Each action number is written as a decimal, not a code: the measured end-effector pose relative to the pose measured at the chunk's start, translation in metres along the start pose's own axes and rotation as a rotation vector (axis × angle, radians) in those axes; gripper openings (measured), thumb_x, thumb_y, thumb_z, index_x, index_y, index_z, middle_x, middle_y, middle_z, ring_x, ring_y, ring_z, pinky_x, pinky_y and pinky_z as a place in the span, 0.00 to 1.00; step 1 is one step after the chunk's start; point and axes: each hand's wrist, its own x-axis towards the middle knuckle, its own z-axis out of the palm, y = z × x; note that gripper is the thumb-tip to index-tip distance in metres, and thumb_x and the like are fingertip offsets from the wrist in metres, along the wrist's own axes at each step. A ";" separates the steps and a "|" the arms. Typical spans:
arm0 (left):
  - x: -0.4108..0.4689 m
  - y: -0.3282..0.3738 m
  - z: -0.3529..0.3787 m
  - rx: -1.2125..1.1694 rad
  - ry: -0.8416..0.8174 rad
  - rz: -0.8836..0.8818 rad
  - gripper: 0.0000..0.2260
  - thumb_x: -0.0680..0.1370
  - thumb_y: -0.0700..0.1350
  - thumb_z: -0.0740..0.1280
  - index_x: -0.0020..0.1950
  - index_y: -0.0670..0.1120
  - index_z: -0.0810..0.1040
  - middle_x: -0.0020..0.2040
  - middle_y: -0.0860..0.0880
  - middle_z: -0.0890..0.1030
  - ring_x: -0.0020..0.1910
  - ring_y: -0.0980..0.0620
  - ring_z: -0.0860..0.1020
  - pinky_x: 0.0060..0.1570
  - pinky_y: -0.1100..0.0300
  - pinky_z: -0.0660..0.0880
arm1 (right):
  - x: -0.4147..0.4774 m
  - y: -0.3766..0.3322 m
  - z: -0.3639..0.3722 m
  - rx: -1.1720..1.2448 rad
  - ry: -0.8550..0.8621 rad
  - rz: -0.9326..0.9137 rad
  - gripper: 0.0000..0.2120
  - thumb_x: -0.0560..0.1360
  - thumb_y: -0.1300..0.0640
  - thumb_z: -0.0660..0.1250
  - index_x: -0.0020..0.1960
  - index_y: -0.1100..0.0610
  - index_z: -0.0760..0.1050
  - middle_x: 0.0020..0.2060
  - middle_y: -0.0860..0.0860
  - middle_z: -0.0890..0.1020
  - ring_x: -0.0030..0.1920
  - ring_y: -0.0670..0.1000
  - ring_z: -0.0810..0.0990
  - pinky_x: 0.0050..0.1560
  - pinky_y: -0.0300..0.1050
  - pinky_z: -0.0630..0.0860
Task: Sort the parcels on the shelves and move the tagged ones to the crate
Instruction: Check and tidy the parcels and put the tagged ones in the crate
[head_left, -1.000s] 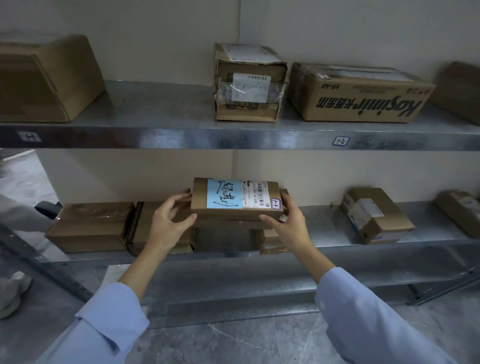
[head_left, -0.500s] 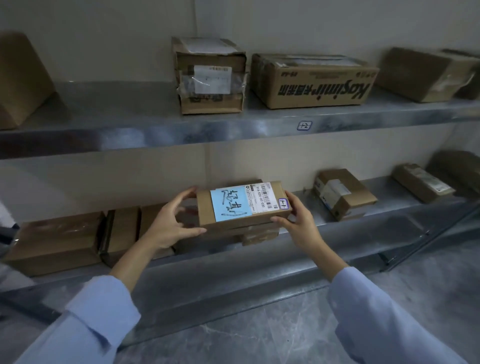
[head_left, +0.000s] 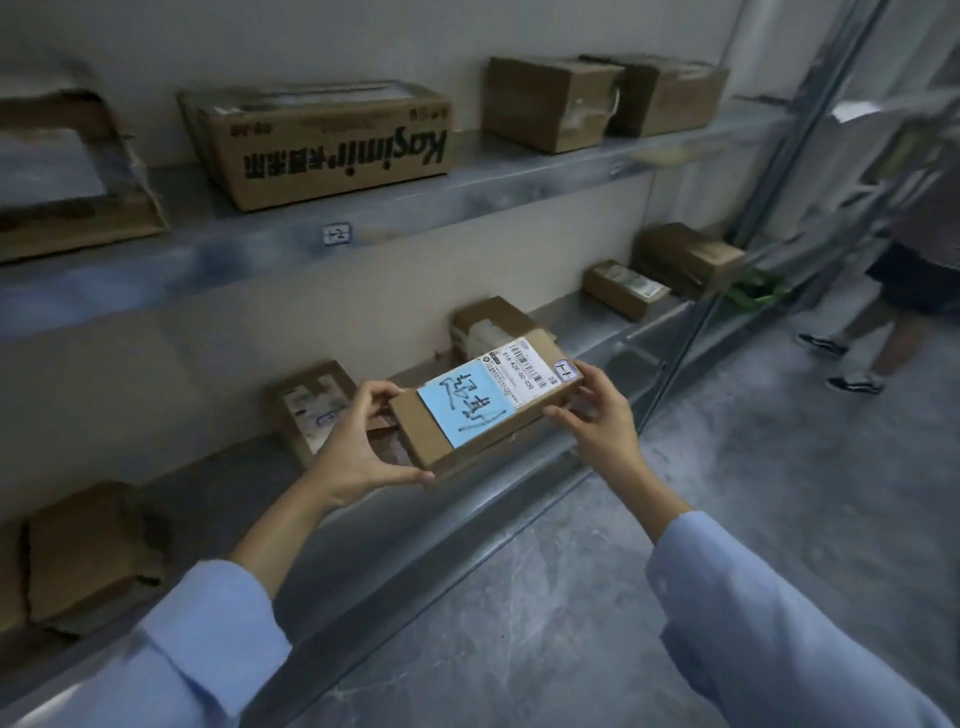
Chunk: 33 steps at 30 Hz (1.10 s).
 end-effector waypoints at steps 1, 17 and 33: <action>0.008 0.006 0.014 -0.008 -0.027 0.008 0.39 0.54 0.51 0.84 0.59 0.59 0.68 0.61 0.66 0.75 0.62 0.67 0.73 0.59 0.70 0.69 | -0.001 0.005 -0.019 -0.007 0.024 0.007 0.27 0.69 0.66 0.76 0.64 0.51 0.72 0.56 0.49 0.81 0.58 0.52 0.79 0.53 0.38 0.77; 0.101 0.150 0.336 -0.141 -0.664 0.191 0.36 0.62 0.43 0.83 0.66 0.54 0.70 0.67 0.55 0.76 0.67 0.53 0.74 0.61 0.55 0.76 | -0.083 0.091 -0.357 -0.043 0.310 0.189 0.39 0.63 0.63 0.81 0.69 0.48 0.68 0.63 0.44 0.76 0.63 0.37 0.73 0.58 0.43 0.77; 0.156 0.264 0.616 -0.266 -0.965 0.240 0.38 0.64 0.39 0.80 0.70 0.51 0.67 0.67 0.53 0.75 0.68 0.53 0.73 0.61 0.50 0.76 | -0.139 0.157 -0.569 -0.064 0.649 0.290 0.37 0.73 0.58 0.75 0.77 0.50 0.61 0.73 0.46 0.68 0.69 0.48 0.72 0.66 0.52 0.74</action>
